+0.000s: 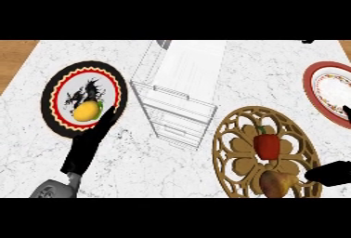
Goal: Pick the bell pepper from the placemat and place it in the tiered shelf
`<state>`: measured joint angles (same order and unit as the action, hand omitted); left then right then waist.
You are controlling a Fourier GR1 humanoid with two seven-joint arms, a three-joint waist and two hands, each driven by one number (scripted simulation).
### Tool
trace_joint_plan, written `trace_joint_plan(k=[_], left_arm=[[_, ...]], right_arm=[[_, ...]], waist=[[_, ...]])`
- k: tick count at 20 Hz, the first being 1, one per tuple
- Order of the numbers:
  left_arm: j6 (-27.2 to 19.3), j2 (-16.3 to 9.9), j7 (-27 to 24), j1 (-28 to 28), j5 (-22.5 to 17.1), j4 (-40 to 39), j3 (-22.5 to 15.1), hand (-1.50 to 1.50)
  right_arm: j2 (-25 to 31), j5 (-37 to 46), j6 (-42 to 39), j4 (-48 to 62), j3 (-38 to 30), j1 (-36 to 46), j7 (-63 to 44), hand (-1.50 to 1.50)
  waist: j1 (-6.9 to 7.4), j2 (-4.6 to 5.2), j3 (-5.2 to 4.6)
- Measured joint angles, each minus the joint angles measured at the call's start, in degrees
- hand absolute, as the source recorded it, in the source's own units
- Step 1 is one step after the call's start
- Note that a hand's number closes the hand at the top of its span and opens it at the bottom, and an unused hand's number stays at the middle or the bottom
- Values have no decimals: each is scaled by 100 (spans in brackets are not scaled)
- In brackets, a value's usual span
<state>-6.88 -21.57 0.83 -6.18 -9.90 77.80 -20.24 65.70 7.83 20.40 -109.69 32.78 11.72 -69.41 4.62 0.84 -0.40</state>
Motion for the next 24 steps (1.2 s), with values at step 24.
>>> trace_joint_plan(k=[24], left_arm=[[-11, 1, -32, 179, 35, -90, 225, 0]], right_arm=[[-2395, 447, -995, 2932, 1017, 1889, -227, -150]], waist=[[-315, -125, -3]])
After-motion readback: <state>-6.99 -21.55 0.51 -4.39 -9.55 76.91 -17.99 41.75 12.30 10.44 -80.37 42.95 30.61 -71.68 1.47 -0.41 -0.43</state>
